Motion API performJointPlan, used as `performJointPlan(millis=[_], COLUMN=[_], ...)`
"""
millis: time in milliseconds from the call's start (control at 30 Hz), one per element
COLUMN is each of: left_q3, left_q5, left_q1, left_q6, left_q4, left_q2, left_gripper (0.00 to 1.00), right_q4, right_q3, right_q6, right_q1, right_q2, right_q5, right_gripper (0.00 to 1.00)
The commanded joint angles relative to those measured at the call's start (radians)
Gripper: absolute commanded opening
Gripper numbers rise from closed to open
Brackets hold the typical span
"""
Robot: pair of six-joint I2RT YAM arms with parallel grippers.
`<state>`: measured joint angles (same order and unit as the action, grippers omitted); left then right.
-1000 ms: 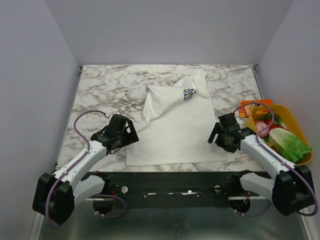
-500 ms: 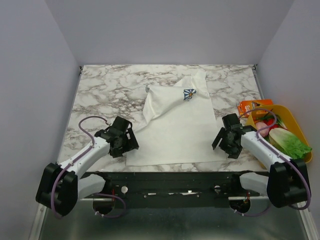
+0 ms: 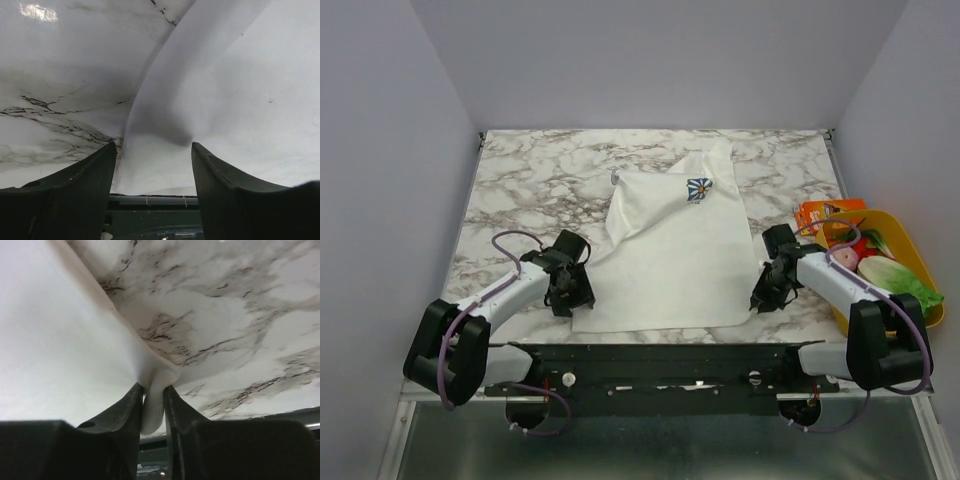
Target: Pin the brooch onto the clothing
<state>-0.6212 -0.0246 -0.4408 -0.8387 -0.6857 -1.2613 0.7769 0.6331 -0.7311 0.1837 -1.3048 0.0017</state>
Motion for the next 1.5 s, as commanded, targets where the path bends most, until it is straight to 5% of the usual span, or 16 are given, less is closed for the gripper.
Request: performJointPlan(millis=[0,167,300,600,1033,1267,1467], left_q3=[0.078,0.078,0.000,-0.282,-0.658,-0.913,-0.977], left_q5=[-0.142,-0.138,-0.077,0.114,0.316,0.282,0.230], left_q1=[-0.016,-0.016,-0.016,-0.016,-0.021,-0.021,-0.021], left_q6=[-0.017,-0.019,0.000,0.093,0.263,0.362,0.346], left_q4=[0.054,0.058,0.005,-0.129,-0.089,-0.032,0.005], left_q2=[-0.056,-0.017,0.029,0.200,0.407,0.392,0.379], left_gripper=[0.48,0.00,0.00,0.00,0.00,0.00,0.00], right_q4=[-0.042,-0.054,-0.054,-0.067,-0.156,-0.180,-0.272], right_q3=[-0.021,-0.006,0.023,0.203,0.485,0.739,0.778], right_q6=[0.022,0.064,0.090,0.191,0.346,0.430,0.342], right_q1=[-0.001,-0.001,-0.003,-0.003,0.000,-0.001,-0.001], right_q2=[-0.048,-0.057,0.001,0.232,0.450,0.486,0.490], right_q5=[-0.075,-0.112,-0.169,-0.307,-0.627,-0.799,-0.838], right_gripper=[0.22,0.16,0.00,0.00,0.00,0.01,0.01])
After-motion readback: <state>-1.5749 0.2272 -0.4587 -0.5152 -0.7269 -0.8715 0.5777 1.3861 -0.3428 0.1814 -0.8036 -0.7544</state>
